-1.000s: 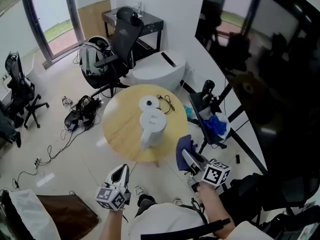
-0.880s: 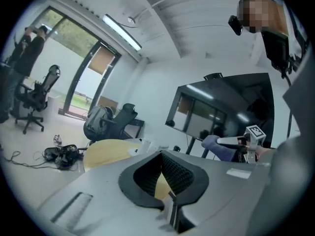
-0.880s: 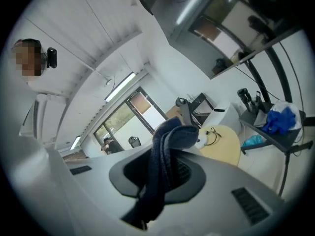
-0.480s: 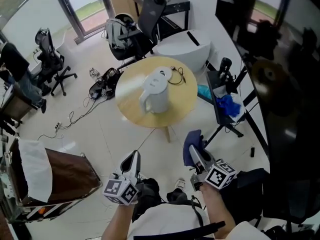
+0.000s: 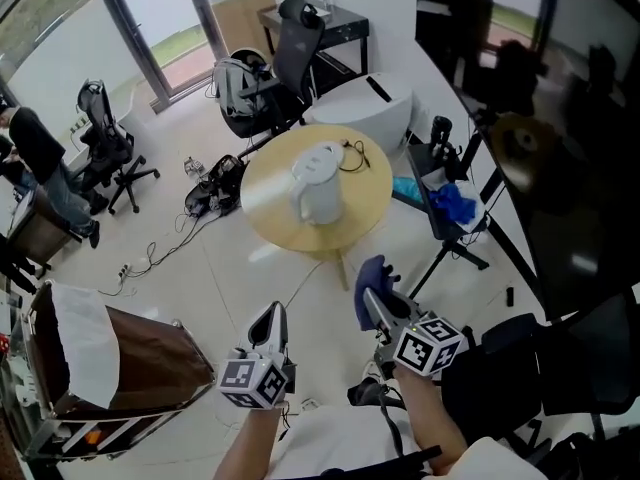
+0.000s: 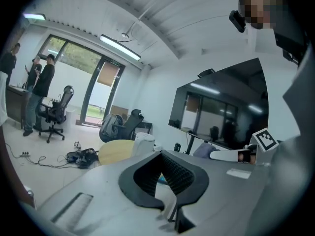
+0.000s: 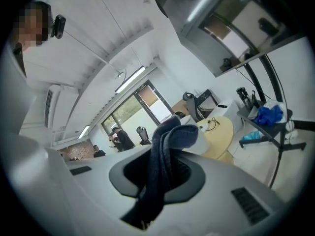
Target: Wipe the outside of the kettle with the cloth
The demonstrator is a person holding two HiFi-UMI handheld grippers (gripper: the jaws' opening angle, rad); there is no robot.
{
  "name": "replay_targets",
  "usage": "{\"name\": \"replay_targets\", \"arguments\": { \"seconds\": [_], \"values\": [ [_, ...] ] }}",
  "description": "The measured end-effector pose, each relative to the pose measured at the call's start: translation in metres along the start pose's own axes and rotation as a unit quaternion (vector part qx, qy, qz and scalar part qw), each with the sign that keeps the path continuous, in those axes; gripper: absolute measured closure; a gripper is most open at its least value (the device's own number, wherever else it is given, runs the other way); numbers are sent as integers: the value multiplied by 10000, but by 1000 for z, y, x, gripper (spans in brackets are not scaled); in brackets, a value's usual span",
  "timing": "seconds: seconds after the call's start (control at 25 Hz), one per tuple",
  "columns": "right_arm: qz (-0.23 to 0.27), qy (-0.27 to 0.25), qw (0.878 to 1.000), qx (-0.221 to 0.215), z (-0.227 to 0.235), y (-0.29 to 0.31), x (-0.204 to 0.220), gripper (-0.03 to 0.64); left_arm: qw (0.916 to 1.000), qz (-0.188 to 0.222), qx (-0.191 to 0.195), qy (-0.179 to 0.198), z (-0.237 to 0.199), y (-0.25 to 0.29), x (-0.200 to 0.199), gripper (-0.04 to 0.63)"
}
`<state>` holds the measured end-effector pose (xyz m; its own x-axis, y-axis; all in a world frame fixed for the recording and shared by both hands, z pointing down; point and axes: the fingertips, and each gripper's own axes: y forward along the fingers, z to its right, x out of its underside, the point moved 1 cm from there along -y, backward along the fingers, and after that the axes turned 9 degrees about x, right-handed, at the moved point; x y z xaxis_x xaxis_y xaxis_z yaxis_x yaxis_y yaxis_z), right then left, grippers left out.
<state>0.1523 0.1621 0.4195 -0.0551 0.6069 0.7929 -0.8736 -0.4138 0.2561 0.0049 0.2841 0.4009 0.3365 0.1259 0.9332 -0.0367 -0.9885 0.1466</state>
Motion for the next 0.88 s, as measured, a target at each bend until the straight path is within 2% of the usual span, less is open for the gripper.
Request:
{"name": "replay_targets", "arguments": {
  "seconds": [0.16,0.36,0.52,0.72,0.88],
  "values": [
    [-57,-242,9996,127,-34,-20,22,552,10000,-12,60,-1,-10,-28,4,586],
    [203,-460,9972,557,-57,-48,22,552,9997,-36,221,111,-11,-49,1,586],
    [142,-377,9962,769,-75,-65,53,552,9990,-146,369,215,-7,-68,11,586],
    [-25,-383,9956,858,-98,-73,93,552,9985,-310,437,104,-15,-92,29,586],
    [126,-732,9939,821,-110,-74,77,552,9987,-279,434,58,-19,-98,24,586]
  ]
}}
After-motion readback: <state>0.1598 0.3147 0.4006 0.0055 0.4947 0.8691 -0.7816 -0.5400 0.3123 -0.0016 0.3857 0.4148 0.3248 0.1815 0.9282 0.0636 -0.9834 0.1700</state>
